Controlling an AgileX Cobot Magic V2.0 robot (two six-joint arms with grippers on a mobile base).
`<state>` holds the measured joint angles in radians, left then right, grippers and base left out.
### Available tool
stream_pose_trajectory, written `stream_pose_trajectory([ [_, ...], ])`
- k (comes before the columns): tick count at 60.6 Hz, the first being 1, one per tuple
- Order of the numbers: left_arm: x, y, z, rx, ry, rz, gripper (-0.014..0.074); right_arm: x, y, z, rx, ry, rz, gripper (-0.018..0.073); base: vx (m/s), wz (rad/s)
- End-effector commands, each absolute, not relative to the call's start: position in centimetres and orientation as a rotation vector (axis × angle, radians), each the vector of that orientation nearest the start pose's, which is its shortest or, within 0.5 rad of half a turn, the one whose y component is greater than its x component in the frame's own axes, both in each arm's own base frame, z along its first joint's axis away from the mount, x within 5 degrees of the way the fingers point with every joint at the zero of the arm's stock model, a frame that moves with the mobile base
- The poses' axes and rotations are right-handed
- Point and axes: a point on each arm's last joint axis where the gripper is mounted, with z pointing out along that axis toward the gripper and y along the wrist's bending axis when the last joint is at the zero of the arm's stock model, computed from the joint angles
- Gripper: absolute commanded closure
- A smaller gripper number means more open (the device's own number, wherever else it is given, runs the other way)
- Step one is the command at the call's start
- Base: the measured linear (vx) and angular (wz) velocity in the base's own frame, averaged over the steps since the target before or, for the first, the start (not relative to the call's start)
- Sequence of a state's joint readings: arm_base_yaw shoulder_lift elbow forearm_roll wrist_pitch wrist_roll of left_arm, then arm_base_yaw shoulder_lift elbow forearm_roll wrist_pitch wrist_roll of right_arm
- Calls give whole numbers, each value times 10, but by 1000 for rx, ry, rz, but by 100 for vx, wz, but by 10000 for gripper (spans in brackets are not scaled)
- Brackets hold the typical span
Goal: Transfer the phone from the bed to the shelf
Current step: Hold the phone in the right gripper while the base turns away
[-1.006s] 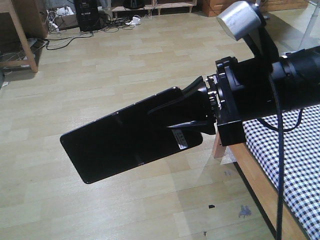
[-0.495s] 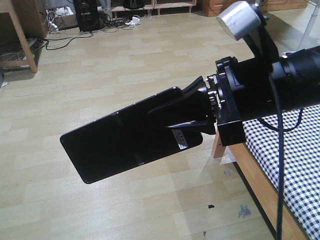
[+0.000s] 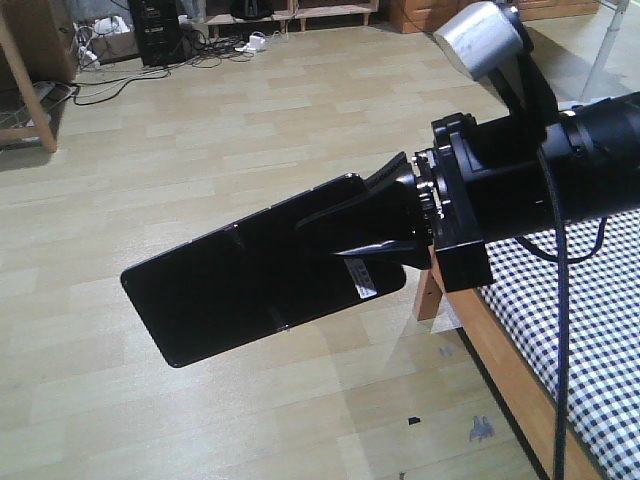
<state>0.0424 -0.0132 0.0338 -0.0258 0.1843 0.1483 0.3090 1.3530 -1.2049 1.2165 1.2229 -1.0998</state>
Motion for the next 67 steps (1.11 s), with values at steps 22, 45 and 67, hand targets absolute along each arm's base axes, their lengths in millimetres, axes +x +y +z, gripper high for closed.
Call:
stream_pose_trajectory([
  [22,55,2,200,58,1581,111,595,206,154,406,-1158,1702,1334,561,15,4],
  [45,55,2,200,58,1581,111,595,206,154,406,-1158,1702,1333,561,23,9],
  [67,55,2,200,58,1581,111,595,203,153,408,-1161,1692,1327,561,30,9],
])
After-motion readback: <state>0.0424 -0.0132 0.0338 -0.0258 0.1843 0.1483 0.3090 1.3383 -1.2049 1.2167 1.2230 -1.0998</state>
